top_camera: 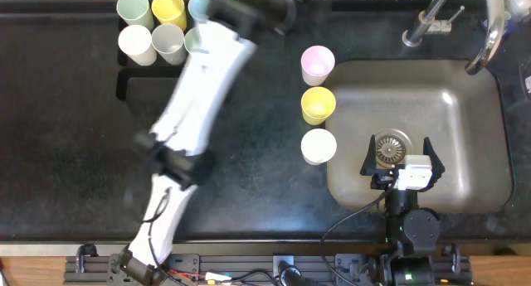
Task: Store Cups
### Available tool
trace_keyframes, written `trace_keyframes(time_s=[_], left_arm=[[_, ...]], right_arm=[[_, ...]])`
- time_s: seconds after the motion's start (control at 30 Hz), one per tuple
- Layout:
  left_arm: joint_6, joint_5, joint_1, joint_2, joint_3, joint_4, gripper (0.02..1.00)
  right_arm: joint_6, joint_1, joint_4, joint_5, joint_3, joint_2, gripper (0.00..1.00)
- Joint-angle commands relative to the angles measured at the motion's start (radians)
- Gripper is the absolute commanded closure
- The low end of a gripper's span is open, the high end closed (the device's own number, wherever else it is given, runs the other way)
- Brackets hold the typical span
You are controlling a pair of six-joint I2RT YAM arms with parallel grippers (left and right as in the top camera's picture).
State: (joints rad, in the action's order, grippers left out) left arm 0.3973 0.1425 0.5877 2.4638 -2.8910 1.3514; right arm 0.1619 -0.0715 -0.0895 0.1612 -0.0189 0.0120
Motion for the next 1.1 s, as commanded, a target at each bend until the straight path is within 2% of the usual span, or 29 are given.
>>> trace_keyframes(time_s=[0.03,0.37,1.1], left_arm=[[0.169,-0.066,0.010,0.064,-0.056,0.019,0.018],[0.289,-0.078,-0.004,0.153,-0.054,0.064,0.018],[0.319,-0.069,-0.010,0.248,-0.053,0.145,0.018]], right_arm=[[0.003,0.006,0.008,0.000,0.005,-0.008,0.003],[0.003,0.006,0.008,0.000,0.005,-0.008,0.005],[0.003,0.006,0.008,0.000,0.005,-0.008,0.003]])
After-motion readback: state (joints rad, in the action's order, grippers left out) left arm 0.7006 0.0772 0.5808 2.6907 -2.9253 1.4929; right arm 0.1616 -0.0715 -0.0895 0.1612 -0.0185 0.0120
